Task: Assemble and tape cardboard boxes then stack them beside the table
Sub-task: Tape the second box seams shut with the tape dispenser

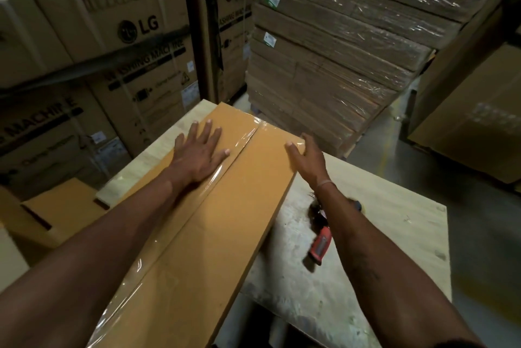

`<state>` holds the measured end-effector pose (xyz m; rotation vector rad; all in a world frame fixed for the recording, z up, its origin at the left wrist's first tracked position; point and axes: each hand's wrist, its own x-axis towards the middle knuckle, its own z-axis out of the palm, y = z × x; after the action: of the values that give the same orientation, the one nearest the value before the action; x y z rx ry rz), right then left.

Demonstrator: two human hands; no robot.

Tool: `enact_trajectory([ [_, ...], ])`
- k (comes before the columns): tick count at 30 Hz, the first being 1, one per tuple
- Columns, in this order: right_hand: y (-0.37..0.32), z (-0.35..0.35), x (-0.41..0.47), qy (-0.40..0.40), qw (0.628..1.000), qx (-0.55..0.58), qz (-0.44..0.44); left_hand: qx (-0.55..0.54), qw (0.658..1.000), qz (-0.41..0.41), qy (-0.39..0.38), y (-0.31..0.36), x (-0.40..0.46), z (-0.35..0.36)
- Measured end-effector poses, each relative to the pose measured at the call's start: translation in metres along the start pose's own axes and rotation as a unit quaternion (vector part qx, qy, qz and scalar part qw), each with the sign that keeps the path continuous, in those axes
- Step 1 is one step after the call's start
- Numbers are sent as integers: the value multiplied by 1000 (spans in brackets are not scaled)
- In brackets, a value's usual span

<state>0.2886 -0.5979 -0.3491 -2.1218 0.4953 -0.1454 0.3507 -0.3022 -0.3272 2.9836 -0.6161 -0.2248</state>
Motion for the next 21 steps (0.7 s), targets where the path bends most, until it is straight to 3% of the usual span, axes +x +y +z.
enact_trajectory([
  [4,33,20,10,-52,972,204,108,-5,1000,2,13,-2,3,5],
  [7,21,18,4,-102,954,253,127,-2,1000,5,12,-4,4,6],
  [10,10,15,-4,-100,958,209,171,-11,1000,4,2,-2,3,2],
  [13,-14,15,-27,-21,949,203,240,-40,999,18,-22,-7,2,-6],
  [15,-28,24,-62,25,960,180,211,-69,996,44,-34,-16,0,-14],
  [18,-41,49,-139,6,987,115,113,-159,983,70,-56,-44,-10,-23],
  [21,-51,76,-182,14,995,34,98,-220,971,56,-79,-75,-29,-24],
])
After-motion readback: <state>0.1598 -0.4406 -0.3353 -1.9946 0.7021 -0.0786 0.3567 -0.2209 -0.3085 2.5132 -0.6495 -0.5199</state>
